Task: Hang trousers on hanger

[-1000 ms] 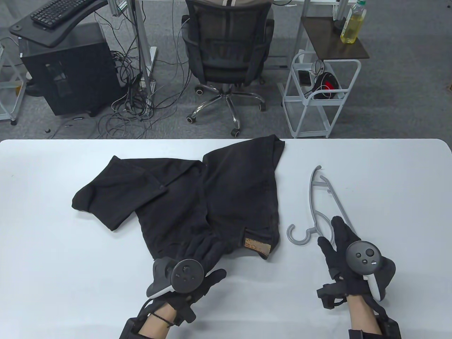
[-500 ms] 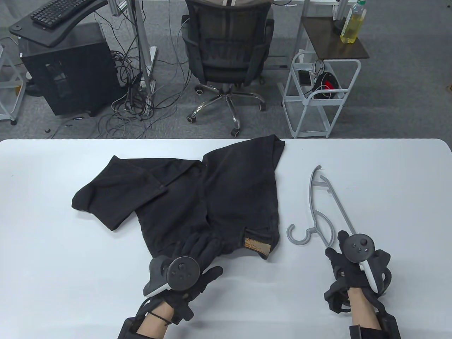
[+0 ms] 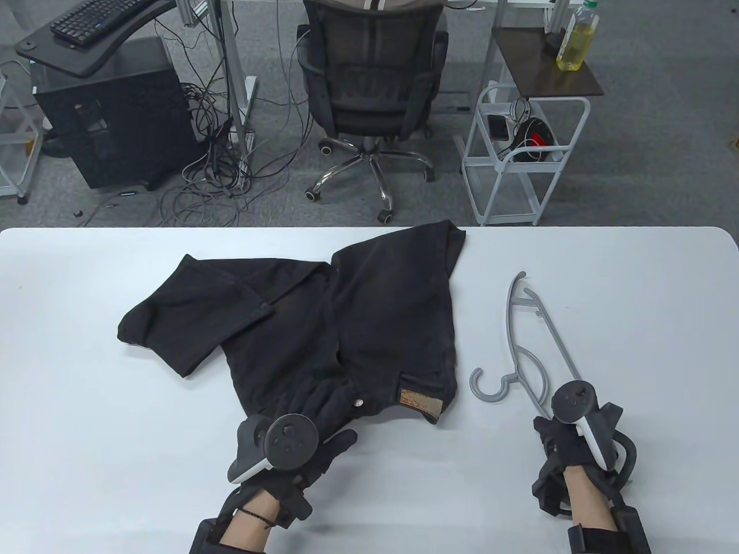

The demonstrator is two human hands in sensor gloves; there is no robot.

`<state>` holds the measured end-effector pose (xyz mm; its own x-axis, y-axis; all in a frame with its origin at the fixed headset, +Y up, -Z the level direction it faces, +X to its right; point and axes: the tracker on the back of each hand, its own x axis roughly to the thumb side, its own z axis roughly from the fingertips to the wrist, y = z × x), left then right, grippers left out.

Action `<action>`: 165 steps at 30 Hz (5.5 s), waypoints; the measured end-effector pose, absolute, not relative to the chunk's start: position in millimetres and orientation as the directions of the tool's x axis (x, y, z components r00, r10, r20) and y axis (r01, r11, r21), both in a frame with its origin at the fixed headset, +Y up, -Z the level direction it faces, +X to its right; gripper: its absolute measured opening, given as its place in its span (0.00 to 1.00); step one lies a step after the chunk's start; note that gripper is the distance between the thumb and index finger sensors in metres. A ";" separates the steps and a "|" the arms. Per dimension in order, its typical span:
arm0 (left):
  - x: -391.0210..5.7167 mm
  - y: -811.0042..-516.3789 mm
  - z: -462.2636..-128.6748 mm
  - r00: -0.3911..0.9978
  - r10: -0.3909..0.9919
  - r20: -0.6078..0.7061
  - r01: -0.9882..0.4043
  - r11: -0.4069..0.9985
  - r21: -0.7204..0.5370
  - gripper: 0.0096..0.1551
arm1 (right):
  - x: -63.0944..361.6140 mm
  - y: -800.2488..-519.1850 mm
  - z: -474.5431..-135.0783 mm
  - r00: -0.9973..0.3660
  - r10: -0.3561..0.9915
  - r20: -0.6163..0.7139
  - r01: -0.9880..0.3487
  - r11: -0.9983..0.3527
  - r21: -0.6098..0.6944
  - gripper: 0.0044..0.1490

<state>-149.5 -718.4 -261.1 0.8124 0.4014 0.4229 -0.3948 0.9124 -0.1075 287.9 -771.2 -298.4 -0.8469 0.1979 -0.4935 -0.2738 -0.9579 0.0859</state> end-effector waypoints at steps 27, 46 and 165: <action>-193.9 -733.4 -277.5 0.907 0.401 0.129 -0.378 0.910 -0.168 0.45 | 317.0 -748.8 -285.8 -0.667 0.581 -0.466 -0.558 -0.804 -0.205 0.29; -205.1 -747.9 -282.9 0.959 0.281 -0.039 -0.278 0.903 -0.328 0.46 | 310.5 -726.8 -275.0 -0.615 0.745 -0.258 -0.654 -0.665 -0.360 0.29; -183.9 -682.3 -249.4 0.863 0.302 0.405 -0.374 0.921 0.112 0.23 | 230.8 -697.3 -264.4 -0.666 0.732 0.147 -0.745 -0.639 -0.193 0.25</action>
